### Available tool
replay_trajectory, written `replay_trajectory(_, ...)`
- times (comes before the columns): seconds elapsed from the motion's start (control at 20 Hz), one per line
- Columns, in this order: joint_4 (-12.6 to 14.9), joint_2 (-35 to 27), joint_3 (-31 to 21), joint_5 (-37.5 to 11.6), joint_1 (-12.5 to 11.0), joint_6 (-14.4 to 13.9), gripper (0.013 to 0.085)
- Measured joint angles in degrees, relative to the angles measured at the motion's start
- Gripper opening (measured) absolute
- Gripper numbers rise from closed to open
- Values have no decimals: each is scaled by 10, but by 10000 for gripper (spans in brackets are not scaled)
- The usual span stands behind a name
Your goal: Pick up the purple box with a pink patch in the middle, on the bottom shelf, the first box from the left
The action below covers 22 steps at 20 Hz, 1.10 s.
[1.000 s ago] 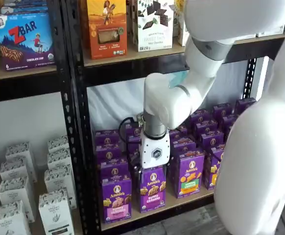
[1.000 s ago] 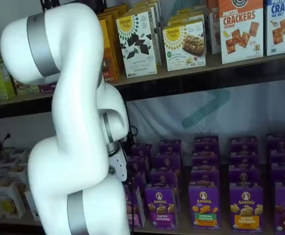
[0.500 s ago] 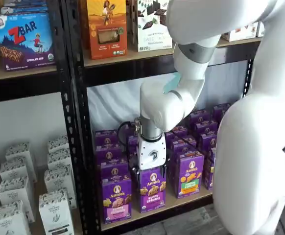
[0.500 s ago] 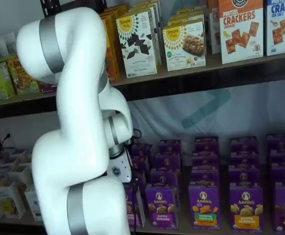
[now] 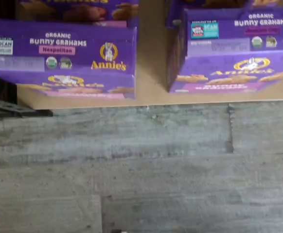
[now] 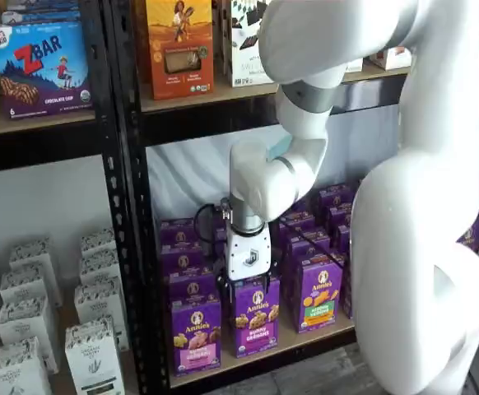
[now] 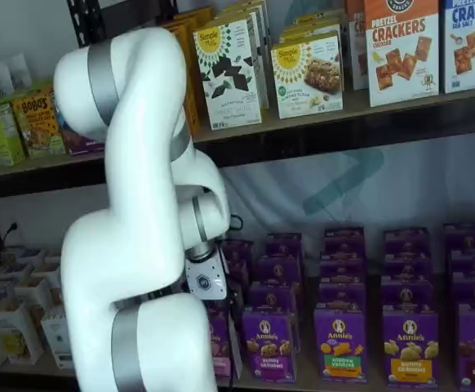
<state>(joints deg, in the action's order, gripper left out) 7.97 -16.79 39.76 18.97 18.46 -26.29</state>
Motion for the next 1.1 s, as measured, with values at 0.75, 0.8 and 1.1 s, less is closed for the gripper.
replay_trajectory(0.75, -59, -109, 124, 16, -8, 64, 850)
replay_trajectory(0.8, -56, -117, 134, 18, -6, 59, 850)
replay_trajectory(1.1, -50, -154, 175, 29, 4, 44, 850)
